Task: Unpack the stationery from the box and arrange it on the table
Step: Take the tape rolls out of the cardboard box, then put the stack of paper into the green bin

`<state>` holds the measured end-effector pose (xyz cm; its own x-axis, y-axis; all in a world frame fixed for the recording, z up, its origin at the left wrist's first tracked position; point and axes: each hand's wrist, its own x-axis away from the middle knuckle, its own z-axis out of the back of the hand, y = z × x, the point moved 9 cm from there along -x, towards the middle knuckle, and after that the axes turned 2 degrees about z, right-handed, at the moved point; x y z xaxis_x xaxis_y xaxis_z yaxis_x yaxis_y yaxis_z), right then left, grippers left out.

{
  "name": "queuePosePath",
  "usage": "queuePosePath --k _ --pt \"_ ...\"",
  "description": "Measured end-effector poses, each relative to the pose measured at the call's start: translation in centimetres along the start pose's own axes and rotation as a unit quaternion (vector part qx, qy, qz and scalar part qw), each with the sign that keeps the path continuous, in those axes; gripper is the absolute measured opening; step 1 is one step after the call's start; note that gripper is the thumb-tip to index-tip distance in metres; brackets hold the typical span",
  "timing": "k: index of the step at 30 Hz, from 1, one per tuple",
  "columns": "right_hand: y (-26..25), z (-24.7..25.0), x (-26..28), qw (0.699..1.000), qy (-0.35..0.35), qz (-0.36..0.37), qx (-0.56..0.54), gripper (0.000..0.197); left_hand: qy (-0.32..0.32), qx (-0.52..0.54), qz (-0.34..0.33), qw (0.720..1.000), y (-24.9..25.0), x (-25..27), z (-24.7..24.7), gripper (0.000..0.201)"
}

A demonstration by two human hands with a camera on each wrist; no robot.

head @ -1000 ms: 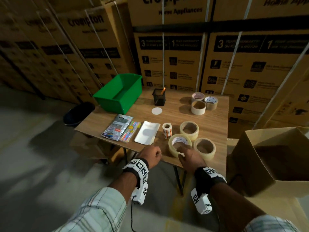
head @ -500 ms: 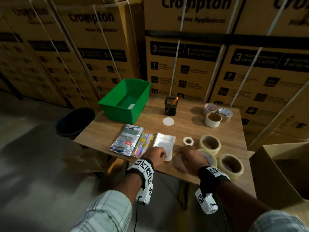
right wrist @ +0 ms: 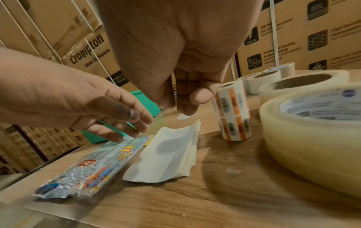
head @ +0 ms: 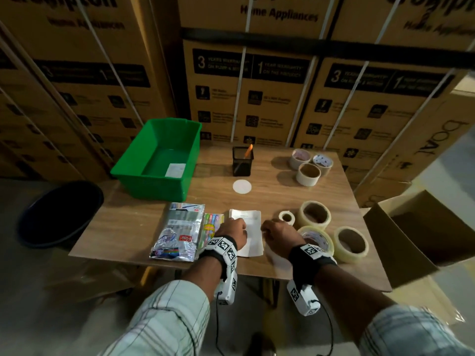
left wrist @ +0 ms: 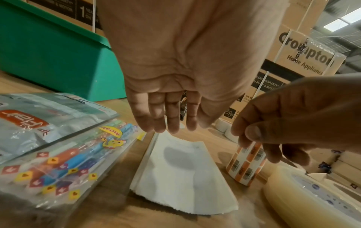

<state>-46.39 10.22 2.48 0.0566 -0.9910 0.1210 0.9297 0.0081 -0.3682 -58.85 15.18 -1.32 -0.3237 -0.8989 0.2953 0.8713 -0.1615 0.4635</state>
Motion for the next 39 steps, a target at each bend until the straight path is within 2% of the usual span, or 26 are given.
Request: queuePosePath --k 5,10,14,17,19,21,23,25,27,30,33,34,36,39 --pt "0.1 -2.2 -2.6 0.999 -0.016 -0.034 -0.005 0.030 -0.016 -0.028 0.023 0.999 -1.6 -1.2 -1.2 0.031" --pt "0.7 -5.6 -4.1 0.988 -0.103 -0.111 -0.011 0.042 -0.063 -0.059 0.024 0.996 -3.1 -2.1 -2.5 0.031" --pt "1.7 -7.1 -4.3 0.978 -0.131 -0.158 -0.023 0.058 -0.086 -0.109 0.042 0.989 -3.7 -2.7 -3.4 0.032" --pt "1.9 -7.2 -4.3 0.977 -0.121 -0.166 -0.064 0.070 -0.092 -0.127 0.061 0.986 -3.9 -2.8 -3.8 0.038" --pt "1.6 -6.4 -4.5 0.978 -0.079 -0.159 -0.111 0.074 -0.097 -0.132 0.059 0.985 -3.8 -2.9 -3.8 0.037" --pt "1.9 -5.2 -4.6 0.971 -0.007 -0.169 -0.168 0.070 -0.100 -0.142 0.054 0.983 -3.7 -3.0 -3.8 0.036" --pt "2.8 -4.9 -4.3 0.949 0.020 -0.221 -0.224 0.060 -0.100 -0.139 0.058 0.983 -3.9 -3.0 -4.1 0.037" --pt "3.2 -5.8 -4.1 0.940 -0.018 -0.249 -0.231 0.048 -0.092 -0.136 0.061 0.984 -4.1 -2.7 -4.3 0.035" --pt "2.8 -6.4 -4.0 0.951 -0.077 -0.234 -0.188 0.040 -0.092 -0.137 0.054 0.985 -4.1 -2.5 -4.4 0.034" --pt "2.2 -5.3 -3.9 0.966 -0.062 -0.204 -0.146 0.034 -0.091 -0.060 0.053 0.993 -3.7 -2.2 -3.8 0.039" --pt "1.5 -2.9 -3.8 0.971 -0.002 -0.184 -0.154 0.029 -0.005 0.044 0.087 0.995 -3.9 -1.9 -0.9 0.045" --pt "1.2 -2.1 -3.8 0.971 0.019 -0.171 -0.167 0.029 0.012 0.081 0.104 0.991 -4.2 -1.9 -0.2 0.049" --pt "0.8 -0.3 -3.8 0.966 0.056 -0.143 -0.206 0.027 0.006 0.188 0.140 0.972 -4.6 -1.9 0.4 0.054" --pt "0.1 1.6 -3.7 0.956 0.076 -0.120 -0.258 0.024 0.012 0.314 0.132 0.940 -3.8 -2.6 1.7 0.043"
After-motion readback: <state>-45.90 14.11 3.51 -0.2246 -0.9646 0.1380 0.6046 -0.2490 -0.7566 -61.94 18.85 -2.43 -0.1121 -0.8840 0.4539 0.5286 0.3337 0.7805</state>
